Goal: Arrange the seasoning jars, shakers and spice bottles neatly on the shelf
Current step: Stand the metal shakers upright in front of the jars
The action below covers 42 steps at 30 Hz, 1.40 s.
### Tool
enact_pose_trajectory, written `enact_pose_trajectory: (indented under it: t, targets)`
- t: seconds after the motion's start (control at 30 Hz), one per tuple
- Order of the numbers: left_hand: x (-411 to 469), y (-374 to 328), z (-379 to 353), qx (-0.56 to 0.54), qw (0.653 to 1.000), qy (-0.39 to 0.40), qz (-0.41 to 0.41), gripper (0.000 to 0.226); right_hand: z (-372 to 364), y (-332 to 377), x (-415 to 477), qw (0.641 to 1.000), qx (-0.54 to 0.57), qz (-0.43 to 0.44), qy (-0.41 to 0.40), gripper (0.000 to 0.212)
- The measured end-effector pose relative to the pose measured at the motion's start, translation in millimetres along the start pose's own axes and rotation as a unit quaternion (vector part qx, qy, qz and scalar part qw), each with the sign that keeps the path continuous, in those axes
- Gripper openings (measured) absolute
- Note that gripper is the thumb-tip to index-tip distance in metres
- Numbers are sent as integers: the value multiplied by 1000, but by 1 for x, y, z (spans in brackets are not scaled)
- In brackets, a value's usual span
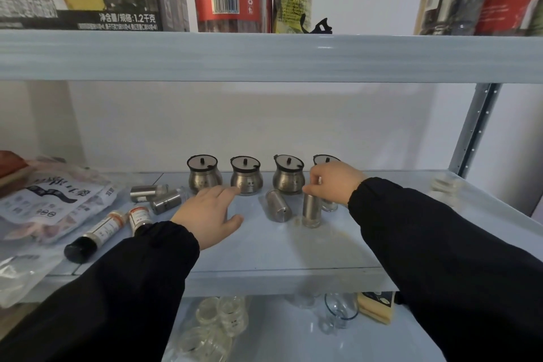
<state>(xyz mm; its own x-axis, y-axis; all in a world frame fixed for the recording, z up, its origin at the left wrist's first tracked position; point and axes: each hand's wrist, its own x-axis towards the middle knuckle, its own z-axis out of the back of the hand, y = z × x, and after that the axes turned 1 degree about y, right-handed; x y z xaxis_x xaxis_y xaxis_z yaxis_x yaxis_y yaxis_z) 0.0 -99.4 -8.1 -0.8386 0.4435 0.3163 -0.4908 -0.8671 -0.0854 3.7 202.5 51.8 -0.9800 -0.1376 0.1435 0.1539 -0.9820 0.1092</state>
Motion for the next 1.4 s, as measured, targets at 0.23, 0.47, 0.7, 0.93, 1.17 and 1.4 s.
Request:
enact_pose_trajectory:
  t: [0.23,0.47,0.7,0.93,1.17,1.4]
  targets:
    - [-3,5,1,-6,1000,-1,2,63,10,2,-2,997,42,33,48,10]
    - [-5,4,-2,19,1000,8,-19,73,3,-1,16,1000,7,24,12,16]
    - [-10,7,-2,23,999,21,-18,74,-3,3,27,999,-31,20,-4,16]
    - [-16,16,-2,15,1000,18,-12,75,-5,5,33,999,-44,22,-9,11]
    - [-24,31,2,-7,1000,5,-9,76,-13,40,17,984,-3,83,-155,33]
    - [-31,41,6,-21,1000,-3,-23,70,-62,74,11,997,-65,43,9,39]
